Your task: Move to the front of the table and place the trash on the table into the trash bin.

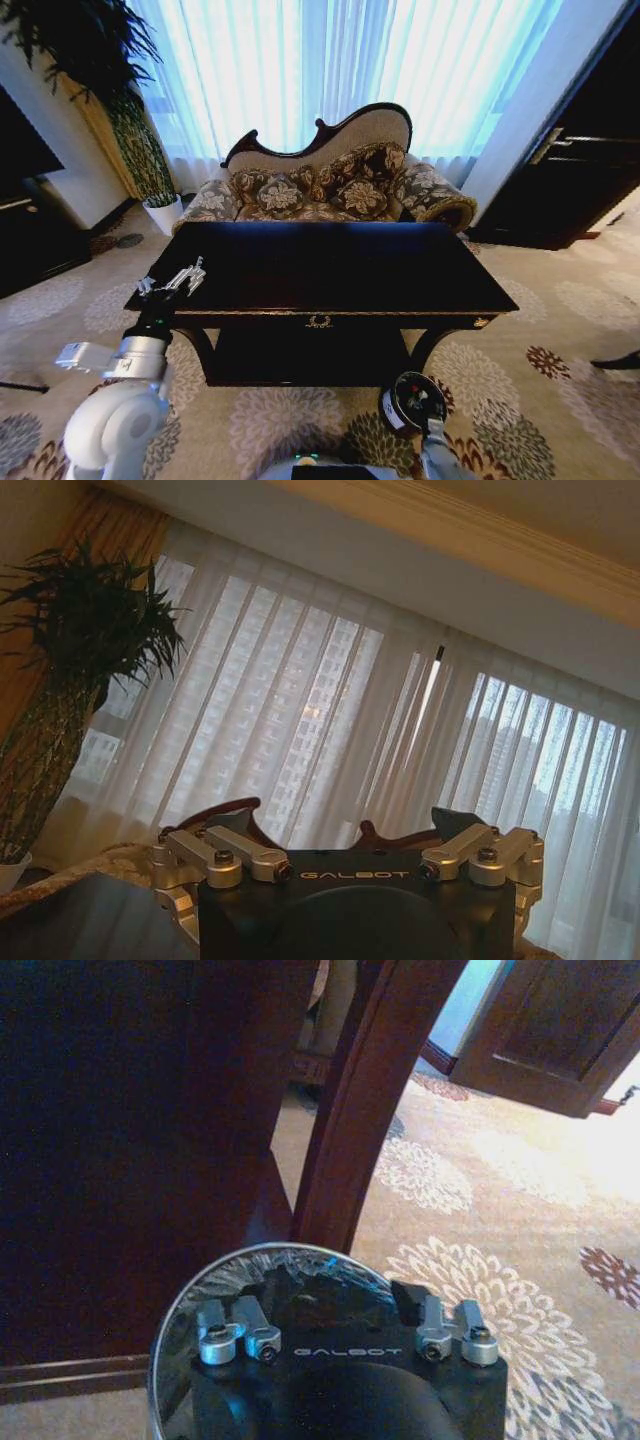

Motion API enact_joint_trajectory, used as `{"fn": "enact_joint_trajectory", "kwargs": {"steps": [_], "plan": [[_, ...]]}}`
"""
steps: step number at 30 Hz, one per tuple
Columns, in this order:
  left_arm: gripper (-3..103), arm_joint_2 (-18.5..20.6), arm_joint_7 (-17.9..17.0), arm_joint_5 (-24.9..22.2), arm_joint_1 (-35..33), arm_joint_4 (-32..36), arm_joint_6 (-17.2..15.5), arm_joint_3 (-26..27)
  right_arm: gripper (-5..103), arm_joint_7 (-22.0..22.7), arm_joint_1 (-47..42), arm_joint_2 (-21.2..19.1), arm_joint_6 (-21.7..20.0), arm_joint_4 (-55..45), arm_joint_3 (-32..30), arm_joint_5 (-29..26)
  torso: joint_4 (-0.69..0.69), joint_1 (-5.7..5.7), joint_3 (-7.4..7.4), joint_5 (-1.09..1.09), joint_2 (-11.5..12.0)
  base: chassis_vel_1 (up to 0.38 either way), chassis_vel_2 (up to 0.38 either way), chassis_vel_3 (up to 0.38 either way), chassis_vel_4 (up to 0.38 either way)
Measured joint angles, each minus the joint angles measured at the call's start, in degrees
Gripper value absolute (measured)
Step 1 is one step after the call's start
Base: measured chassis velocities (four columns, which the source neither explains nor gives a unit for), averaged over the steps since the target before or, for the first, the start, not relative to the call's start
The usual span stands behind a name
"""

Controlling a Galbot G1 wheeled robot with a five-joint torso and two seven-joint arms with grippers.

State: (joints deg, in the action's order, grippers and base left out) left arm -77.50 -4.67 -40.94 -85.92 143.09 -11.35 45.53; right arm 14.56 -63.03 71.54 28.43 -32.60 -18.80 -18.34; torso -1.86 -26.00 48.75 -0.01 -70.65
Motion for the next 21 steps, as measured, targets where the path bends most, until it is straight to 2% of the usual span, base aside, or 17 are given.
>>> {"fn": "enact_joint_trajectory", "kwargs": {"steps": [4,5,6,7,8,12,17,21], "plan": [[100,-0.04,0.0,0.06,-0.37,0.11,-0.02,-0.02,88,-0.32,-0.78,0.17,0.93,-1.2,-0.33,-0.03,0.0,0.0,0.0,0.0,0.0,0.0,0.0,0.0,0.0],[100,-0.04,0.0,0.06,-0.37,0.11,-0.02,-0.02,88,-0.32,-0.78,0.17,0.93,-1.2,-0.33,-0.03,0.0,0.0,0.0,0.0,0.0,0.0,0.0,0.0,0.0],[100,-0.04,0.0,0.06,-0.39,0.11,-0.03,-0.02,93,-0.62,-1.07,0.18,1.59,-1.76,-0.4,-0.15,0.0,0.0,0.0,-0.01,0.0,0.0,0.0,0.0,0.0],[100,-0.04,0.0,0.07,-0.41,0.12,-0.02,-0.02,93,-1.02,-1.6,0.22,1.9,-2.74,-0.42,-0.37,0.01,0.0,0.0,0.0,0.0,0.0,0.0,0.0,0.0],[100,-0.05,0.0,0.08,-0.43,0.12,-0.03,-0.02,97,-1.71,-2.59,0.32,1.97,-4.41,-0.43,-0.73,0.01,0.0,0.0,-0.01,0.0,0.0,0.0,0.0,0.0],[100,-0.29,0.0,0.04,-0.15,0.13,-0.25,-0.45,100,-4.68,-8.12,0.71,2.26,-11.66,-0.08,-1.68,0.0,0.0,0.0,0.0,0.0,0.0,0.0,0.0,0.0],[100,-1.0,0.33,0.99,0.53,-0.22,-0.42,-1.78,100,-9.34,-13.73,0.55,6.69,-17.39,-0.38,0.99,0.0,0.01,-0.01,0.01,-0.01,0.0,0.0,0.0,0.0],[100,-0.86,0.52,1.79,0.48,-0.73,-0.43,-2.13,100,-11.42,-18.05,-1.15,7.4,-21.91,-0.5,-1.39,-0.01,0.0,0.0,0.0,-0.01,0.0,0.0,0.0,0.0]]}}
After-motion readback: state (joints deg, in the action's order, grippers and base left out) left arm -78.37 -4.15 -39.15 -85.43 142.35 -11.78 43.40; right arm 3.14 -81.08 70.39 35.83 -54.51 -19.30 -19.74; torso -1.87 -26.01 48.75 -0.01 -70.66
